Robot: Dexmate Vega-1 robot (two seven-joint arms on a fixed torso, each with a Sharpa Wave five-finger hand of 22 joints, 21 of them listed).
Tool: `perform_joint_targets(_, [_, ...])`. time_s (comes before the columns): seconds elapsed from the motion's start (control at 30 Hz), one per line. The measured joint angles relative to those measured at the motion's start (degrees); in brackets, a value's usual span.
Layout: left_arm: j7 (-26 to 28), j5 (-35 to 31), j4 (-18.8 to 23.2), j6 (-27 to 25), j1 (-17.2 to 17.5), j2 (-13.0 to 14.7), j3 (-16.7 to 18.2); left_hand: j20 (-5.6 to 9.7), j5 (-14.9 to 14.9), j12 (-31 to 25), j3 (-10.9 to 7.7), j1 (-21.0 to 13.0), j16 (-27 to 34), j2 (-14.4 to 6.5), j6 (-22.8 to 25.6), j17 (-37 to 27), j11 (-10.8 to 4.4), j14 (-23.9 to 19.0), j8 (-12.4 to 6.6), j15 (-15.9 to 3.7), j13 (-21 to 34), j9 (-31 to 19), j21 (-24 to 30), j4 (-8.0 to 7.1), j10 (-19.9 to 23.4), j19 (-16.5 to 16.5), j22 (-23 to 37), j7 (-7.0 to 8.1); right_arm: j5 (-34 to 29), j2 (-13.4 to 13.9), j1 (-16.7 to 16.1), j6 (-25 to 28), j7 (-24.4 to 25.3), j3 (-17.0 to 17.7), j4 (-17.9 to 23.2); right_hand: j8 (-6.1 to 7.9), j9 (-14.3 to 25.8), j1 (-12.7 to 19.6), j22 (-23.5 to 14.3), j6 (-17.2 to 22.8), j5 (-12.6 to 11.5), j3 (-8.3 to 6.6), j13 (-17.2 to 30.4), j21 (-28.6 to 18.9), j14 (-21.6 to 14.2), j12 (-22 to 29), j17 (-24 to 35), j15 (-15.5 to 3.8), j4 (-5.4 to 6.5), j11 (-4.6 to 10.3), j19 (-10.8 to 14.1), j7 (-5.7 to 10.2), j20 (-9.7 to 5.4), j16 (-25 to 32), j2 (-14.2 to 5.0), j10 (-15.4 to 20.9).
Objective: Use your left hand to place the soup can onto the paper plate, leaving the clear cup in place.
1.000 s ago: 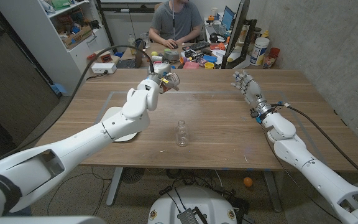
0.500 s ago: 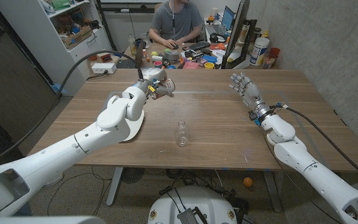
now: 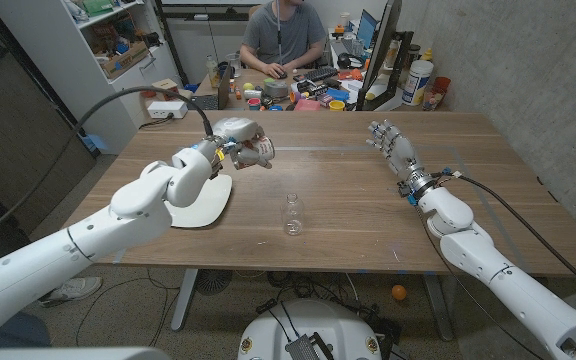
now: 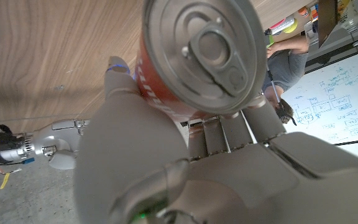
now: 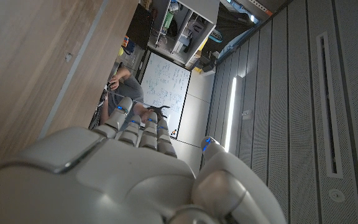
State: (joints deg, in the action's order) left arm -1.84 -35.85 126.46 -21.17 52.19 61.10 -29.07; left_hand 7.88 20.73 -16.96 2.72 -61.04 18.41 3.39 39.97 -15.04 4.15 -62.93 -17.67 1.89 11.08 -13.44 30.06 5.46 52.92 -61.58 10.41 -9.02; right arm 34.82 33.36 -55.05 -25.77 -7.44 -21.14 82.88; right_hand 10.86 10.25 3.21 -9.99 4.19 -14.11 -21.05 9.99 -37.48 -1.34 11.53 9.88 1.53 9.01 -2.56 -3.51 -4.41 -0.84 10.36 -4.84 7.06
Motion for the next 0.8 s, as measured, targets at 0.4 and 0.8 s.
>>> perform_joint_targets(0.4, [2.1, 4.2, 1.7, 6.5, 8.7, 7.5, 9.0, 0.00, 0.0, 0.3, 0.01, -0.3, 0.2, 0.3, 3.4, -0.3, -0.69, -0.2, 0.20, 0.16, -0.1, 0.0, 0.0, -0.01, 0.7, 0.0, 0.0, 0.08, -1.0, 0.0, -0.2, 1.2, 1.4, -0.7, 1.6, 0.00, 0.0, 0.0, 0.0, 0.0, 0.0, 0.00, 0.0, 0.2, 0.0, 0.0, 0.0, 0.00, 0.00, 0.00, 0.1, 0.00, -0.09, 0.0, 0.00, 0.0])
perform_joint_targets(0.8, [3.8, 5.3, 3.8, 5.5, 18.9, 12.3, 17.9, 0.00, 0.0, 0.7, 0.09, -0.4, 0.2, 0.4, 4.1, -0.3, -0.58, -0.2, -0.07, 0.16, 0.0, 0.0, 0.0, -0.07, 1.0, 0.0, 0.1, 0.19, -1.9, -0.3, -0.2, 1.9, 2.3, -1.4, 2.5, 0.00, 0.0, 0.0, 0.0, 0.0, 0.0, 0.00, 0.0, 0.2, 0.0, 0.0, 0.0, 0.00, 0.00, 0.00, 0.1, 0.00, -0.09, 0.0, 0.00, 0.0])
